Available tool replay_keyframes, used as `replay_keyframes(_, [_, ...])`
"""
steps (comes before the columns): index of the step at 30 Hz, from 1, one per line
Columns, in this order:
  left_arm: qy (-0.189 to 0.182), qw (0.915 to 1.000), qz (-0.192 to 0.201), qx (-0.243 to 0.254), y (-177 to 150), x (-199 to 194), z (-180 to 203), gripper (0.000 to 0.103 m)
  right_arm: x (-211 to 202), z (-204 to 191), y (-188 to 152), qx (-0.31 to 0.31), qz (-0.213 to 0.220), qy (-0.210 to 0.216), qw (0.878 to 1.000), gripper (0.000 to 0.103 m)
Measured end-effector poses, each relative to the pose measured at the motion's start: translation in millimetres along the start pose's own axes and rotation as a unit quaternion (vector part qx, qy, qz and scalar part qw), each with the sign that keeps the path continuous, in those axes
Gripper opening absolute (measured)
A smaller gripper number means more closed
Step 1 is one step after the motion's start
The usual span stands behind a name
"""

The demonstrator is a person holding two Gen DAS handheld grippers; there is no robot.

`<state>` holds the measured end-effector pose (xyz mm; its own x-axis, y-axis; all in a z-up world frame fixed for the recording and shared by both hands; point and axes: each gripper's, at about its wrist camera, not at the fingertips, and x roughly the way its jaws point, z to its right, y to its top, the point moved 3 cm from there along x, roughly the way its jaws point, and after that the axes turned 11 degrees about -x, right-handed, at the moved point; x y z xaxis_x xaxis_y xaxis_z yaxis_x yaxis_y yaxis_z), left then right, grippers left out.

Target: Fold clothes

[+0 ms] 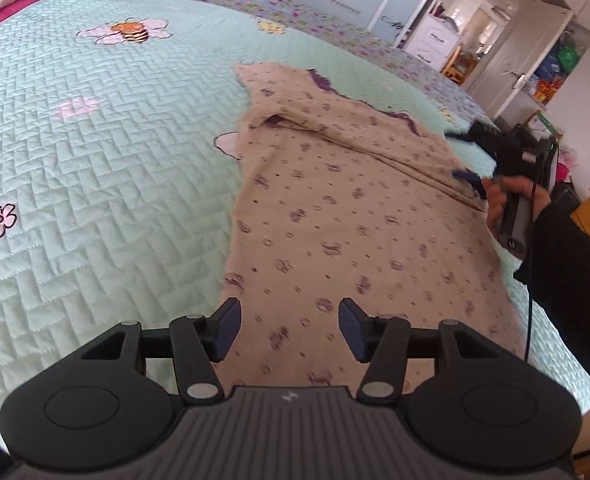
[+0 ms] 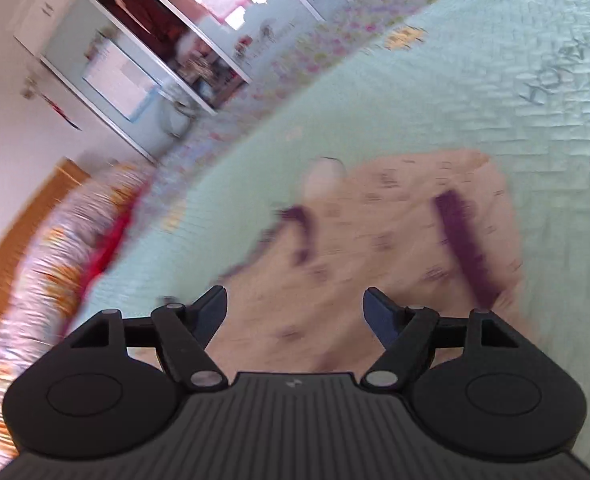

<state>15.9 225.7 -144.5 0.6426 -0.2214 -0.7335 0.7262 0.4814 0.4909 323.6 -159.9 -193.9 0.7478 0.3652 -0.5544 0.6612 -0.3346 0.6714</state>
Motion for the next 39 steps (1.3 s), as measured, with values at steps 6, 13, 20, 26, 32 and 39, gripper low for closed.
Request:
replay_keyframes(6, [-0.013,0.9999,0.000,0.008,10,23,8,0.057,-79,74,3,0.063,0.108,-0.044,0.991,0.076])
replay_keyframes(13, [-0.031,0.9995,0.005,0.008,8,26,29,0.059,-91,48,-4,0.036,0.086,0.016,0.995,0.080])
replay_keyframes(20, [-0.025,0.9996,0.013,-0.002,9,18,18,0.061,-48,19,-30,-0.011,0.010,0.002,1.000,0.071])
replay_keyframes(26, [-0.033,0.9990,0.028,-0.005,32,33,17,0.062,-76,3,-35,-0.023,0.049,-0.001,0.999,0.078])
replay_keyframes(32, [-0.038,0.9978,0.054,-0.002,58,40,34,0.062,-52,-13,-42,-0.060,-0.015,-0.005,0.998,0.074])
replay_keyframes(39, [-0.036,0.9969,0.056,-0.043,47,33,3,0.067,-83,-64,-50,-0.052,0.017,0.050,0.997,0.078])
